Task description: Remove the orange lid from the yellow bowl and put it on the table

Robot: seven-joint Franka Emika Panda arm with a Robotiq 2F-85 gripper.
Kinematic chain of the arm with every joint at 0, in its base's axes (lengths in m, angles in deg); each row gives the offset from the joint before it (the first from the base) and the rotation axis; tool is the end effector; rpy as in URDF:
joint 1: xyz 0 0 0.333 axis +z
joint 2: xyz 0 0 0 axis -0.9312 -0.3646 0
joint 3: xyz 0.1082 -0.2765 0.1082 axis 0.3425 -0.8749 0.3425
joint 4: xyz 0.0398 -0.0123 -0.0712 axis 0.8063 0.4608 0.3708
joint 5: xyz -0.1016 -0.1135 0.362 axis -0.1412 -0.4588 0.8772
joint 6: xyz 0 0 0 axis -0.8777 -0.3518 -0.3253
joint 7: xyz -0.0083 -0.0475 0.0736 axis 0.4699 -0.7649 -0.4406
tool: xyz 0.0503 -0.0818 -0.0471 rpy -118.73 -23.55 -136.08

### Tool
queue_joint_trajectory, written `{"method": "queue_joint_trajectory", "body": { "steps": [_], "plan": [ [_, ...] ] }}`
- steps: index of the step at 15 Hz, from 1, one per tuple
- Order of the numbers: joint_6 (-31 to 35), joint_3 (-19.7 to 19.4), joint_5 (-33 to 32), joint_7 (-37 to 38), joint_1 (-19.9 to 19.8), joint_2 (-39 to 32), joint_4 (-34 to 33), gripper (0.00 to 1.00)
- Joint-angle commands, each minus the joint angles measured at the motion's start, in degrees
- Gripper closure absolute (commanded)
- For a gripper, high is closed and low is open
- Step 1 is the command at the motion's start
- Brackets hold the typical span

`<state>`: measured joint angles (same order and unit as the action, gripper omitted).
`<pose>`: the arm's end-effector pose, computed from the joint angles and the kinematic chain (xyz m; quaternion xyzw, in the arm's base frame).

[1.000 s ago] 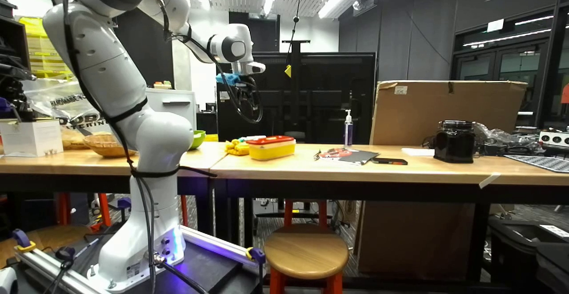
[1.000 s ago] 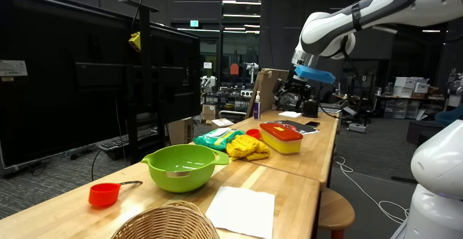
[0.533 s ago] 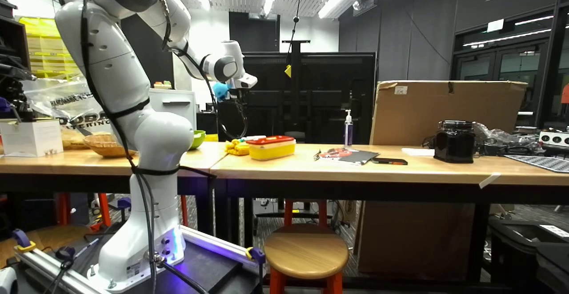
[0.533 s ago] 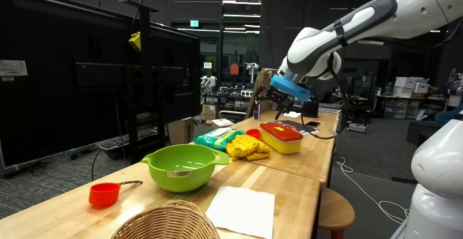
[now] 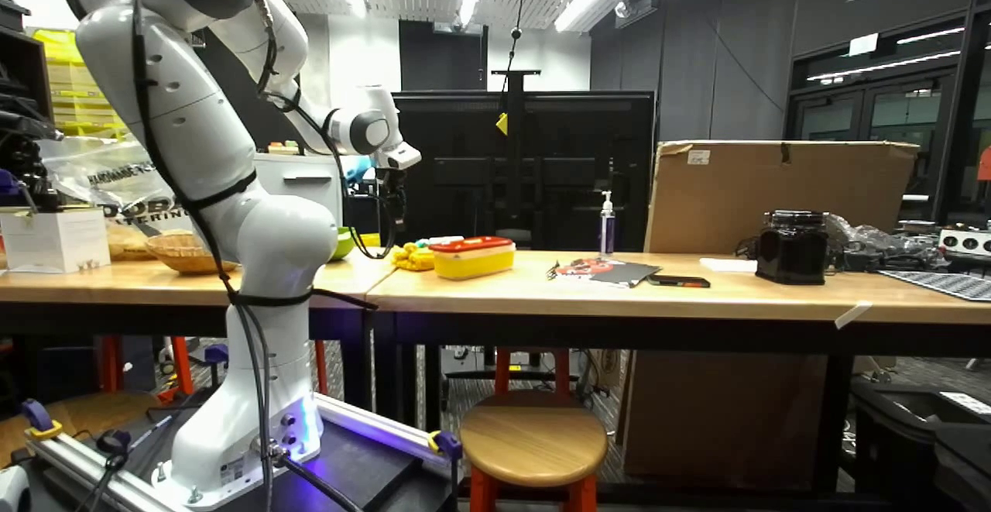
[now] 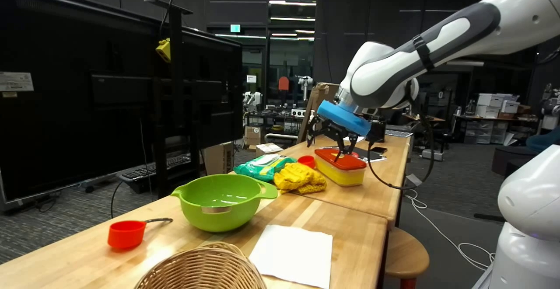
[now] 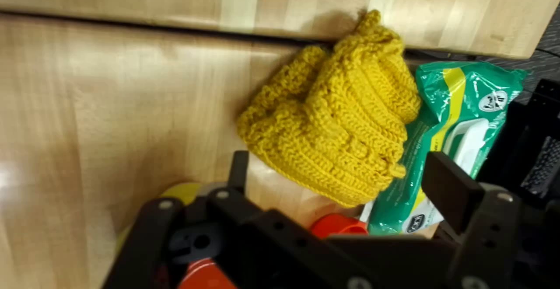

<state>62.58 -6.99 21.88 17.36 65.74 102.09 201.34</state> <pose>0.3941 0.0922 0.4592 -0.8574 0.4621 -0.1756 0.1431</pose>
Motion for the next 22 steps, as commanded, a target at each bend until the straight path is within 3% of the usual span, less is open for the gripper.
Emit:
{"method": "queue_joint_trajectory", "body": {
  "steps": [1, 5, 7, 12, 13, 20, 22],
  "plan": [
    [-9.8, 0.9, -2.0, 8.3, 0.5, 7.9, 1.7, 0.0],
    [-19.3, -0.3, -4.3, 9.2, 1.5, 12.9, 2.2, 0.0],
    [-19.0, -1.3, -4.5, 7.7, 1.9, 15.1, 4.1, 0.0],
    [-9.3, -2.6, -3.6, 6.4, 1.3, 19.1, 11.3, 0.0],
    [-7.6, -2.7, -3.9, 6.6, 0.4, 16.1, 7.9, 0.0],
    [8.4, -2.7, -2.1, 7.8, 0.0, 12.8, 8.0, 0.0],
    [8.8, -2.6, -0.6, 8.6, 0.8, 12.1, 7.9, 0.0]
  ]
}}
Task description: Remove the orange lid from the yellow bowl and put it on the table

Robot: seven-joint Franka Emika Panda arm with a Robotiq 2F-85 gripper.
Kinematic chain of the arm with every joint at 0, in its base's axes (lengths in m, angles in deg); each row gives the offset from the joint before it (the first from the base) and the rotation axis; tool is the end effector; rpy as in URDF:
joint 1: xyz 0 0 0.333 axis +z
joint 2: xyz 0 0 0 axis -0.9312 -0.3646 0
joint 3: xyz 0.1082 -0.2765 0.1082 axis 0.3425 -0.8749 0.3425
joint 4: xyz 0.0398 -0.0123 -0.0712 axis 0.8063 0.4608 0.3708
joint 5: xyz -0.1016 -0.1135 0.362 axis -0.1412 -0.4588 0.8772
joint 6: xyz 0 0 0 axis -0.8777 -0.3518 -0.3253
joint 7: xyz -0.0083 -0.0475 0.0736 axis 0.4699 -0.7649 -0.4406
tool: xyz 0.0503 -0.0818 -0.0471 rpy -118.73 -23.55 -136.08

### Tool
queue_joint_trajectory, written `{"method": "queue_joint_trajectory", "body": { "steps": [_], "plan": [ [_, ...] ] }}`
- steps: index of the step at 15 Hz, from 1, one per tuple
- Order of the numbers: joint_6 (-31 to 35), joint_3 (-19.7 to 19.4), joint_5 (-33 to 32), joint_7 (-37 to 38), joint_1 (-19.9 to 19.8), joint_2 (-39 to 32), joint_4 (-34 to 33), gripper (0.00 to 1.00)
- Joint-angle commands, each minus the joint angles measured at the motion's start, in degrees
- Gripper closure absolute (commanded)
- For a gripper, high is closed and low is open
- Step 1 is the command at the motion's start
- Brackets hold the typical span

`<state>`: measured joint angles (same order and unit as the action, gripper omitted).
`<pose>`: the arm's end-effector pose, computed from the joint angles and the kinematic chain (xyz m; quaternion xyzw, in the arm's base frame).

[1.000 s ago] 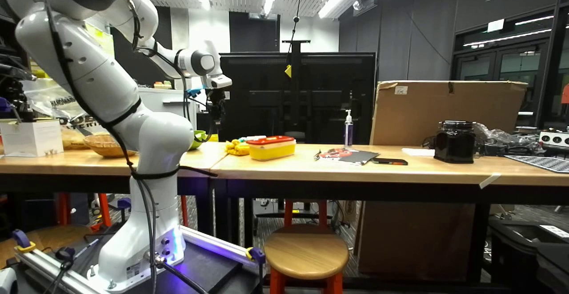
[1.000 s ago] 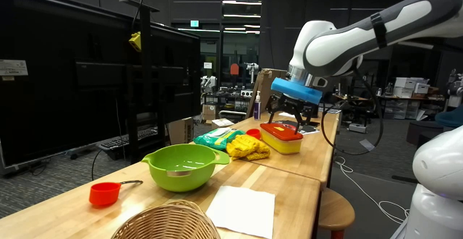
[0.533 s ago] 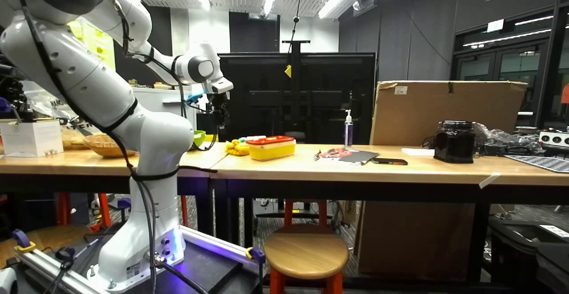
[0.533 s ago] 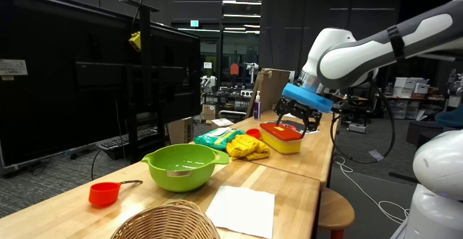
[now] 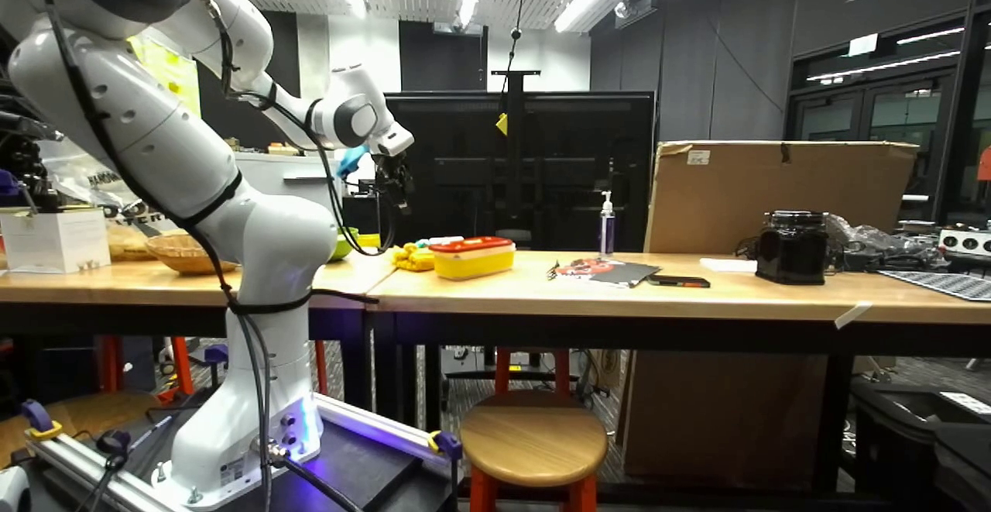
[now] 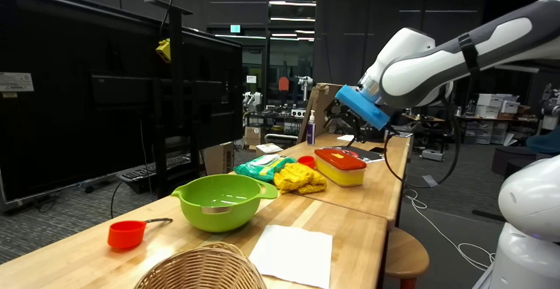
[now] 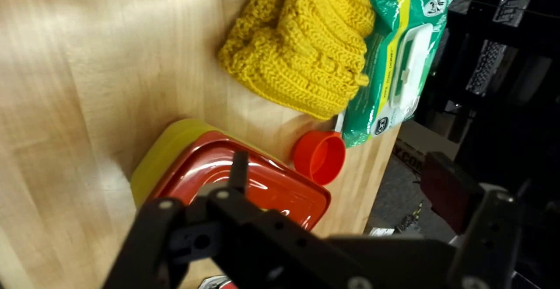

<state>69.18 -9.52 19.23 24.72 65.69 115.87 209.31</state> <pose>0.3475 0.0630 0.4955 -0.7947 0.5087 -0.2707 0.1907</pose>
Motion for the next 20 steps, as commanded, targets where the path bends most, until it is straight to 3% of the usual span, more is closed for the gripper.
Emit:
{"method": "queue_joint_trajectory", "body": {
  "steps": [1, 9, 11, 20],
  "plan": [
    [2.5, -0.4, 2.6, 1.2, 1.2, -2.5, -0.1, 0.0],
    [-10.5, 0.5, 4.4, 8.1, 2.9, 0.7, -0.6, 0.0],
    [-11.2, 0.8, 4.4, 10.3, 3.1, 0.1, -0.7, 0.0],
    [-2.9, -2.0, 4.8, 10.8, 3.5, -7.1, -0.6, 0.0]
  ]
}}
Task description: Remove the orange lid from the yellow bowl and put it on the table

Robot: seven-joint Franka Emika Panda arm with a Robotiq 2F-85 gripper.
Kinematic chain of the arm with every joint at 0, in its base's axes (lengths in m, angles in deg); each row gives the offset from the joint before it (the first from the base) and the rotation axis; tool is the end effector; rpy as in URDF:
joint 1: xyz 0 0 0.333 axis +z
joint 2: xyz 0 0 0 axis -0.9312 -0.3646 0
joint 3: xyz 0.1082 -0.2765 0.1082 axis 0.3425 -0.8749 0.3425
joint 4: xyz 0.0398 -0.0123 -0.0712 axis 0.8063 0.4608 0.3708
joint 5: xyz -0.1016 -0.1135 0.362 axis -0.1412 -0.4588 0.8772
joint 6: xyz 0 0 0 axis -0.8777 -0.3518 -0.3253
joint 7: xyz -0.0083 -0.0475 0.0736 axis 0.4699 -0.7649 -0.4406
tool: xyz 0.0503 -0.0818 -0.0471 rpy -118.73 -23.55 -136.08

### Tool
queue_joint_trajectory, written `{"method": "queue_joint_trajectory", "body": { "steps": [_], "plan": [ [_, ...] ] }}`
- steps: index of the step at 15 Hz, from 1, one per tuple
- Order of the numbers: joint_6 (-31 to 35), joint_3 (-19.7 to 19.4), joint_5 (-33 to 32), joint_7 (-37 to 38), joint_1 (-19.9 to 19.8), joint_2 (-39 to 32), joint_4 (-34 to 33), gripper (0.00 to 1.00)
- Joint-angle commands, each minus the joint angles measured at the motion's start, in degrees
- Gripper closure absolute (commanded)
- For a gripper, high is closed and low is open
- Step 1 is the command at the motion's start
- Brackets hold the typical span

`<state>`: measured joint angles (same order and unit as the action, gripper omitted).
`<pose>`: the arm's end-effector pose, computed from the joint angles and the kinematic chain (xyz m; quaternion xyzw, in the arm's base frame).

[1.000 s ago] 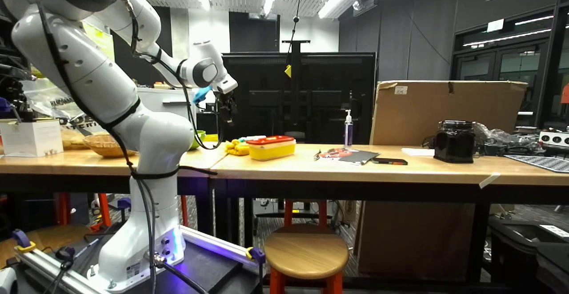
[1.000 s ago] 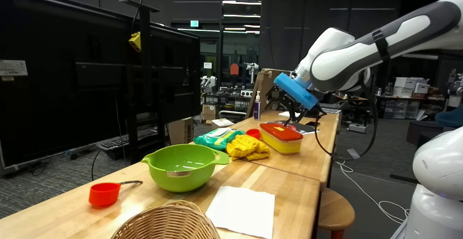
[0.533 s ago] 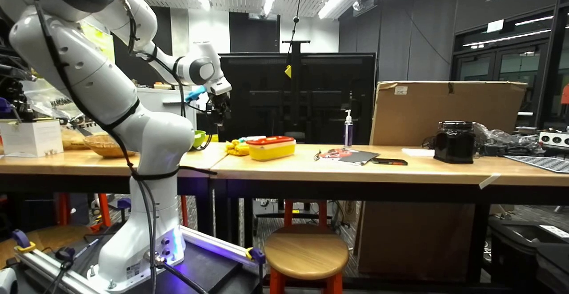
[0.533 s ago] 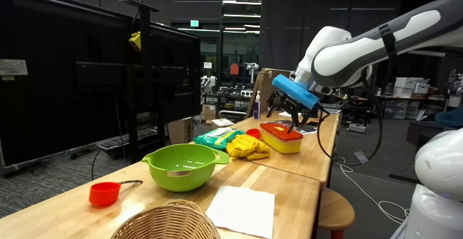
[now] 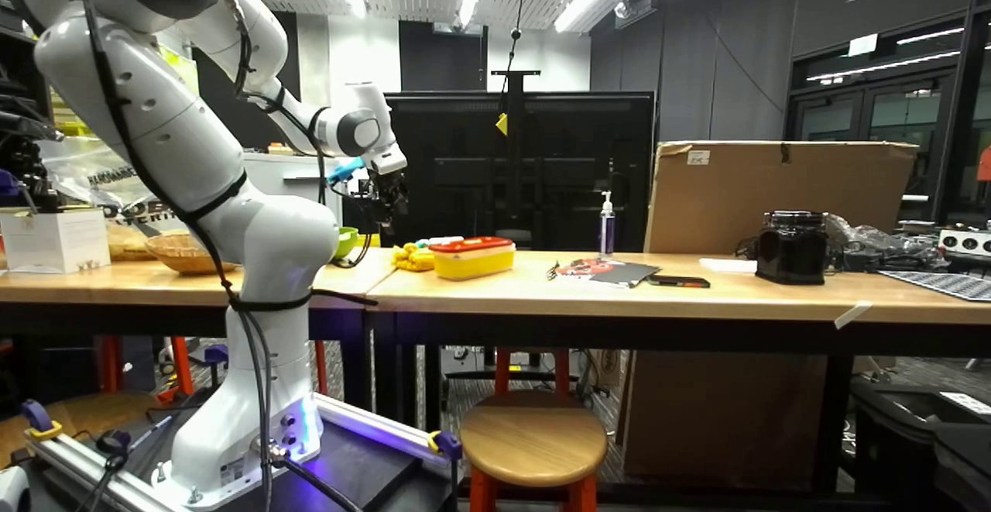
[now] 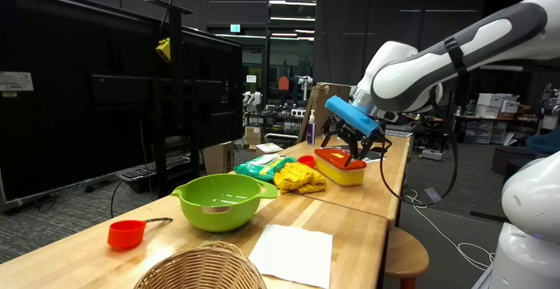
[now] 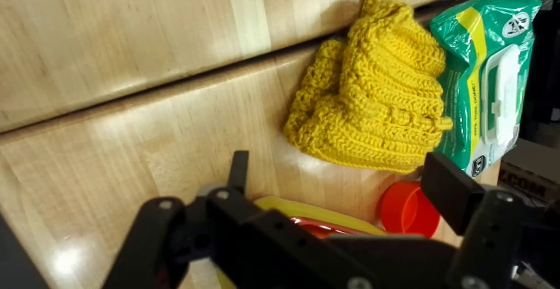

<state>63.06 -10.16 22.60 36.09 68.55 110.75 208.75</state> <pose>0.3542 0.0763 0.4556 -0.7602 0.6021 -0.1596 0.1847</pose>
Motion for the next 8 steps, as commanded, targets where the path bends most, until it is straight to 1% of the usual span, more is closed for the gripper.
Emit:
{"method": "queue_joint_trajectory", "body": {
  "steps": [1, 2, 3, 5, 8],
  "plan": [
    [4.7, -1.8, 1.4, -0.9, 0.7, -2.8, 0.0, 0.0],
    [6.3, -2.1, 1.4, -1.6, 1.3, -3.2, 0.0, 0.0],
    [3.6, -1.1, -0.1, -0.3, 0.1, -2.1, -0.1, 0.0],
    [5.1, -1.4, 0.0, -0.6, 0.3, -3.0, -0.1, 0.0],
    [5.4, -1.5, 0.1, -0.6, 0.5, -3.2, -0.1, 0.0]
  ]
}}
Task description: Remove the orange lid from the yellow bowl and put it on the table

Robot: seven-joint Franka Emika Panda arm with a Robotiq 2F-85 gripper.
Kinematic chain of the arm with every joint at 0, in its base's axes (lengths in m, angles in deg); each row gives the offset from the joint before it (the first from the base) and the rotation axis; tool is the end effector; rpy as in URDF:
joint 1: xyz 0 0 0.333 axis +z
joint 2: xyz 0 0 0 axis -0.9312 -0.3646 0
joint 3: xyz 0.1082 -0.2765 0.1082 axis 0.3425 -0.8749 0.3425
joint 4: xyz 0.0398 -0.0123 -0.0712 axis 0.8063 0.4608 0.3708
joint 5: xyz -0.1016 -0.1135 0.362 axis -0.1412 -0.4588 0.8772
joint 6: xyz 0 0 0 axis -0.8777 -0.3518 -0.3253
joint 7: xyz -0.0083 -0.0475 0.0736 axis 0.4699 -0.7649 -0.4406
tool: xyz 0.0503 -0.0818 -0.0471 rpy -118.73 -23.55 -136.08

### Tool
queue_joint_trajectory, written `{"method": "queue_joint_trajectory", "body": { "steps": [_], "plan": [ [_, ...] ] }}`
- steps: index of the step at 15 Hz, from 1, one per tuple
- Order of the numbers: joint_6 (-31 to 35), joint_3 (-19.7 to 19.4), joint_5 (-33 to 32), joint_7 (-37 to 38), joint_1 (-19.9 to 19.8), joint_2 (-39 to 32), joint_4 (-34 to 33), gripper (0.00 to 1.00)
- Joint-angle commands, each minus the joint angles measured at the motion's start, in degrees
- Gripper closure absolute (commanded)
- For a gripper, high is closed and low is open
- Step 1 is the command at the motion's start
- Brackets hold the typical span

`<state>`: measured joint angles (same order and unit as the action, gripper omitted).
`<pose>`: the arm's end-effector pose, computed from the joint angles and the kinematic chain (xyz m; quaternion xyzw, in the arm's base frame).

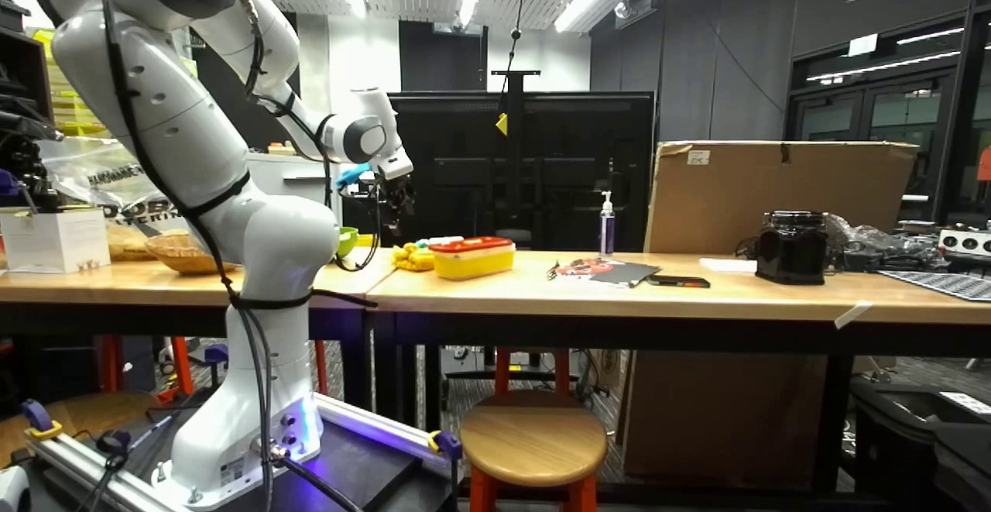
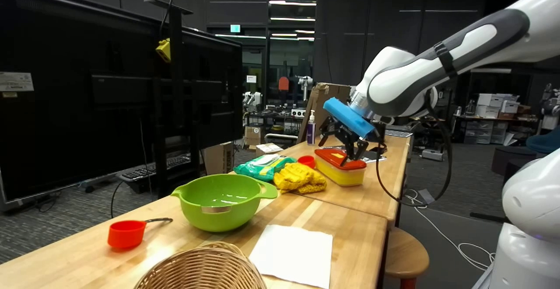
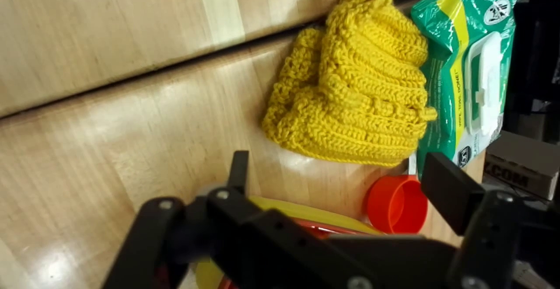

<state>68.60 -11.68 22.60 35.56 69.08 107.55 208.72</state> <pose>0.3667 0.0694 0.4494 -0.7517 0.6037 -0.1716 0.2024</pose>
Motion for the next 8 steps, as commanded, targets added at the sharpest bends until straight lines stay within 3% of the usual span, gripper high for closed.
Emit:
{"method": "queue_joint_trajectory", "body": {
  "steps": [1, 8],
  "plan": [
    [-0.2, 0.0, 0.1, -0.1, -0.1, 0.0, -0.1, 0.0],
    [0.1, 0.4, -1.9, 0.1, -2.4, -5.3, -6.8, 0.0]
  ]
}}
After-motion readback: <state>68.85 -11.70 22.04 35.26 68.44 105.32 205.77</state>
